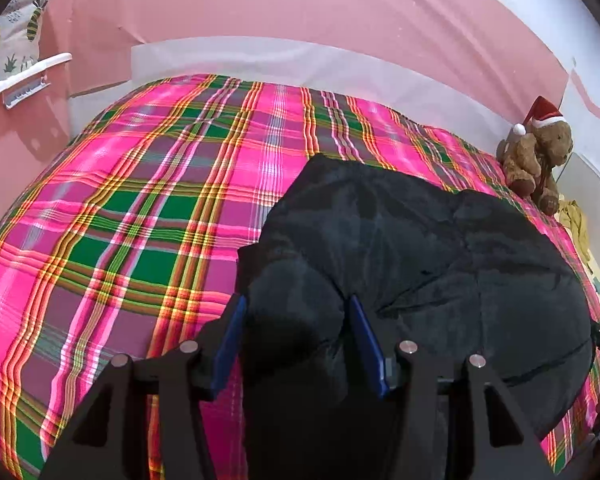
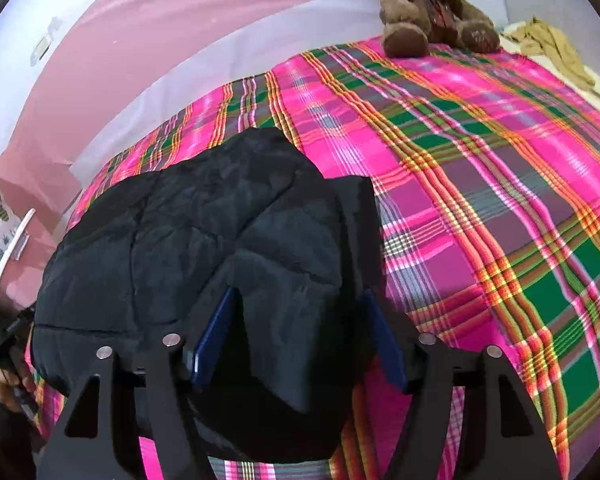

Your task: Fold large clothes

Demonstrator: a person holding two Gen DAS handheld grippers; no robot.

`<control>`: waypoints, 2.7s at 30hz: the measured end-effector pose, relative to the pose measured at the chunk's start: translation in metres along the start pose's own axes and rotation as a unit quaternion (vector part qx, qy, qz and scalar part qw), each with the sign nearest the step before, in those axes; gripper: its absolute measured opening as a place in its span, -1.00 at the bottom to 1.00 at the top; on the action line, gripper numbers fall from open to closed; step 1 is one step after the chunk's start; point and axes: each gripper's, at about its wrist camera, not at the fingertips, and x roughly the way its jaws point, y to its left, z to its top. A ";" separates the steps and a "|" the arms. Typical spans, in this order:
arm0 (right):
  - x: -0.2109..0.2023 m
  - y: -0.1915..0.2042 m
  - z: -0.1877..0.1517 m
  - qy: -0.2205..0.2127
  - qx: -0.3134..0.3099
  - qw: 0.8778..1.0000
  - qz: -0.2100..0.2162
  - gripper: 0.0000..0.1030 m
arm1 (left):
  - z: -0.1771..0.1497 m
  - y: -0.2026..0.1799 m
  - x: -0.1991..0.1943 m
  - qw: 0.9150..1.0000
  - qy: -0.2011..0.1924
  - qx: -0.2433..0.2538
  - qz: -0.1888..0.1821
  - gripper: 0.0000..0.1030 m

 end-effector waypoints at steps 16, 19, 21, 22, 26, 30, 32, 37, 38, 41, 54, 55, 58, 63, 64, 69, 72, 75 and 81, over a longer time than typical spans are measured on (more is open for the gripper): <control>0.013 -0.001 0.007 0.015 0.003 1.000 0.007 0.32 | 0.003 -0.008 0.010 1.000 0.010 0.015 0.011 0.08; 0.016 -0.007 0.009 0.023 0.021 0.999 0.014 0.36 | 0.006 -0.002 0.011 1.000 0.016 0.003 -0.003 0.11; 0.015 -0.008 0.006 0.028 0.026 0.999 0.018 0.37 | 0.006 0.006 0.009 0.999 0.021 -0.017 -0.021 0.11; 0.014 -0.008 0.005 0.029 0.026 0.999 0.018 0.37 | 0.005 0.011 0.008 0.999 0.023 -0.026 -0.030 0.11; 0.007 -0.007 -0.001 0.033 0.026 0.999 0.018 0.37 | -0.005 0.021 0.003 0.997 0.031 -0.048 -0.052 0.12; 0.000 -0.004 -0.001 0.028 0.027 0.999 0.015 0.37 | -0.002 0.023 -0.005 0.996 0.025 -0.058 -0.060 0.10; -0.003 -0.001 0.000 0.023 0.022 0.999 0.016 0.37 | 0.002 0.024 -0.006 0.997 0.016 -0.051 -0.056 0.10; 0.017 -0.009 0.004 0.040 0.034 0.998 0.031 0.41 | 0.004 0.027 0.028 0.995 0.048 -0.054 -0.069 0.15; 0.021 -0.012 0.005 0.042 0.039 0.998 0.033 0.43 | 0.004 0.025 0.032 0.995 0.049 -0.050 -0.067 0.17; 0.030 -0.013 0.006 0.049 0.036 0.998 0.033 0.46 | 0.007 0.020 0.037 0.996 0.052 -0.041 -0.065 0.17; 0.045 -0.032 0.008 0.075 0.077 0.991 0.080 0.56 | -0.002 0.036 0.043 0.989 0.056 -0.092 -0.102 0.38; 0.046 -0.032 0.008 0.077 0.078 0.990 0.083 0.56 | -0.002 0.038 0.046 0.988 0.059 -0.098 -0.106 0.43; 0.055 -0.031 0.013 0.083 0.078 0.989 0.090 0.56 | 0.001 0.044 0.060 0.982 0.077 -0.120 -0.123 0.58; 0.066 -0.030 0.017 0.093 0.074 0.988 0.102 0.54 | 0.006 0.044 0.073 0.978 0.092 -0.124 -0.143 0.64; 0.066 -0.029 0.017 0.093 0.071 0.988 0.101 0.51 | 0.007 0.041 0.074 0.978 0.094 -0.119 -0.142 0.64; 0.061 -0.019 0.015 0.088 0.057 0.989 0.103 0.24 | 0.005 0.034 0.073 0.979 0.093 -0.111 -0.141 0.60; 0.073 -0.023 0.023 0.095 0.071 0.986 0.115 0.25 | 0.007 0.035 0.079 0.978 0.095 -0.111 -0.147 0.59; 0.081 -0.023 0.028 0.093 0.073 0.986 0.114 0.24 | 0.012 0.029 0.084 0.980 0.088 -0.105 -0.145 0.50; 0.078 -0.020 0.031 0.089 0.060 0.988 0.115 -0.08 | 0.011 0.026 0.084 0.980 0.073 -0.103 -0.155 0.15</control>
